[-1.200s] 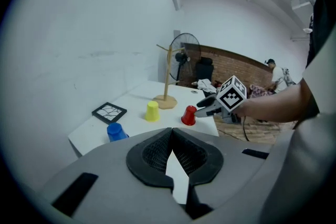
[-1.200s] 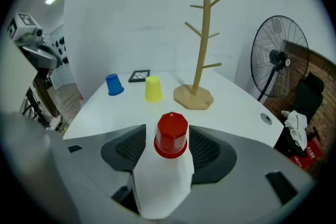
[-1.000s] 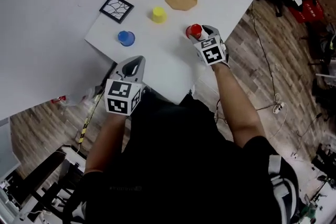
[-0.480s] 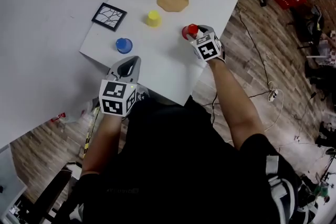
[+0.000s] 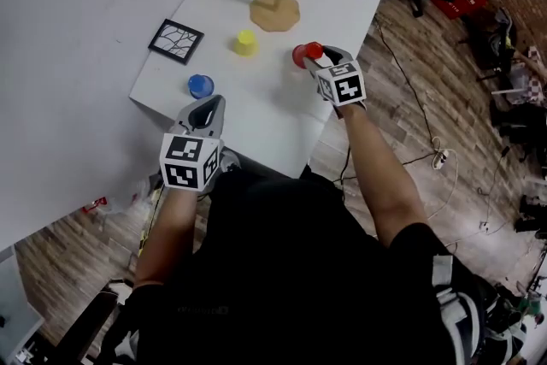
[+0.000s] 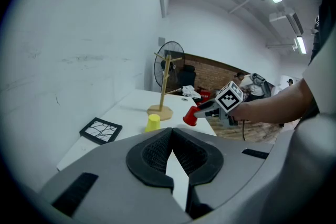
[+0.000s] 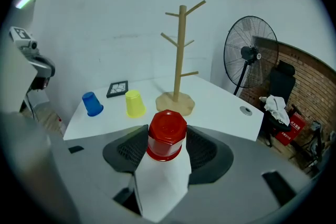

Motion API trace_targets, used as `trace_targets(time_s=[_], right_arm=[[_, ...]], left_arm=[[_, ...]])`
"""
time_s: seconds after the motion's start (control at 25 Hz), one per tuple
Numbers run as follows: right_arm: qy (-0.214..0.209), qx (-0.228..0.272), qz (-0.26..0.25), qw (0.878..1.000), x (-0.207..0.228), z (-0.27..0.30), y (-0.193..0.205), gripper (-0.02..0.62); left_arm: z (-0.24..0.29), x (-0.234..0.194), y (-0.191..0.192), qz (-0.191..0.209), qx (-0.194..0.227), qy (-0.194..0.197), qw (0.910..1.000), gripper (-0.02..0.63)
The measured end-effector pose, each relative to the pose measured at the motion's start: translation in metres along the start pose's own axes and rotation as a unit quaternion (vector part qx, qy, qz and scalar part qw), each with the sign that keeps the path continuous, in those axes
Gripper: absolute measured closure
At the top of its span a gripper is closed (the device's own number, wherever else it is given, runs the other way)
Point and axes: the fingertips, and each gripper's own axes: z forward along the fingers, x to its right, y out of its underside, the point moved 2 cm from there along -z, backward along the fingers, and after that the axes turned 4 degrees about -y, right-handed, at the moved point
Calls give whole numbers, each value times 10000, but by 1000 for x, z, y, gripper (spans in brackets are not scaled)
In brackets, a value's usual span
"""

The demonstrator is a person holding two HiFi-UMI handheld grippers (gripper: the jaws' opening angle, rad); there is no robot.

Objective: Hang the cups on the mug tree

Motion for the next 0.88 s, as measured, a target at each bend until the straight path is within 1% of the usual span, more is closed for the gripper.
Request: trace_targets(time_s=[0.24,0.44,0.72,0.88], right_arm=[[-142,471,545,9973,19,-10,-26,371],[-278,884,973,9909,35,-13,-50,371],[-154,1453,1575,9766,68,-14,-83,371],[-76,1711,2042,9638,88,-13,-97,371]], left_arm=[[-1,3,-4,-89,74,-142,9998,589],[-9,4,-3,-164,83,-318,9993,589],[-20,1,6,-292,57,-572,9979,589],[-29,0,11,-380,64,-722,9966,589]])
